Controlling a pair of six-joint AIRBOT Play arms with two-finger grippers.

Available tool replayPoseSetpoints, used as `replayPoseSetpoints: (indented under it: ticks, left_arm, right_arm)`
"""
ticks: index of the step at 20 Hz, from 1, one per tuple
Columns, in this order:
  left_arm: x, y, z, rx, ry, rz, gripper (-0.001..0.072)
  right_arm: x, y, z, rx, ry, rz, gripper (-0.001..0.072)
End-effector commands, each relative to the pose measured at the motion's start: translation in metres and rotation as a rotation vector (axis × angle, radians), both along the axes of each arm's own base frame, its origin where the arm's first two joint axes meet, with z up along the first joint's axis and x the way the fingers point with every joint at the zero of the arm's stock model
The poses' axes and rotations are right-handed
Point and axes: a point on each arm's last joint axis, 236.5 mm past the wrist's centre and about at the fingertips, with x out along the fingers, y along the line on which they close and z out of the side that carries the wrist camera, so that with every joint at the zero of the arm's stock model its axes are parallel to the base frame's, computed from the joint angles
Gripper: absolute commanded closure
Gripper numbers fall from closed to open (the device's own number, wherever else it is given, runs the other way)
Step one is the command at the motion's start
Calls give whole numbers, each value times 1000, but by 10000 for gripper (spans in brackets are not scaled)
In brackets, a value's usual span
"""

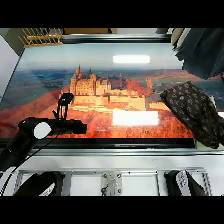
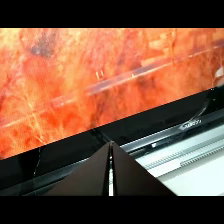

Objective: Fold the clothes and pants, and hang the long-sleeved shirts on hangers.

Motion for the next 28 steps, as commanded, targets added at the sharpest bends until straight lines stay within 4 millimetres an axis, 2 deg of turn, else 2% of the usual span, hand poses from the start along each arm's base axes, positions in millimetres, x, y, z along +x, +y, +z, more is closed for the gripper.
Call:
replayPoseSetpoints:
  ticks: [1,3,6,9,10,11,12,14,16,17,18,20,22,23,24,26,27,28]
  left_arm:
    - [-1,0,-1,1,3,-1,700]
    - [0,0,-1,1,1,-1,700]
    - [0,0,-1,2,3,-1,700]
    - [-1,0,-2,2,4,-1,699]
    - [-1,0,-1,2,3,-1,700]
    - [-1,0,-2,2,4,-1,700]
    - [-1,0,-2,2,4,-1,700]
    - [-1,0,-1,2,4,-1,700]
    - [-1,0,-1,2,4,-1,700]
    - [-1,0,-1,1,3,-1,700]
    - [-1,0,-1,1,3,-1,700]
    - [0,0,-1,0,1,0,700]
    - [1,0,-1,-1,-4,1,699]
    - [1,0,-1,-1,-4,1,700]
    - [1,0,-1,-1,-3,1,700]
    - [1,0,-1,-1,-2,1,700]
    - [1,0,-1,-1,-2,1,700]
    - [1,0,-1,-1,-3,1,700]
  right_arm:
    - [-48,7,-4,-29,148,-32,700]
    - [-67,10,-4,-22,228,-37,700]
    - [-68,20,-9,33,251,13,699]
    - [-69,20,-11,37,266,73,685]
    - [-69,20,-11,37,266,77,574]
    - [-68,20,-11,36,265,82,271]
    - [-68,19,-10,28,263,106,47]
    - [-59,10,-1,-22,229,139,36]
    - [-36,-2,25,-126,114,177,37]
    - [-14,-1,42,-172,7,210,37]
    - [8,8,58,-196,-112,255,37]
    - [53,46,90,-180,-369,366,37]
    - [83,91,117,-149,-542,508,41]
    - [93,113,126,-130,-595,598,101]
    - [98,132,129,-112,-623,673,242]
    - [100,160,130,-88,-636,793,590]
    - [101,170,130,-84,-638,838,696]
    - [100,177,130,-73,-639,864,697]
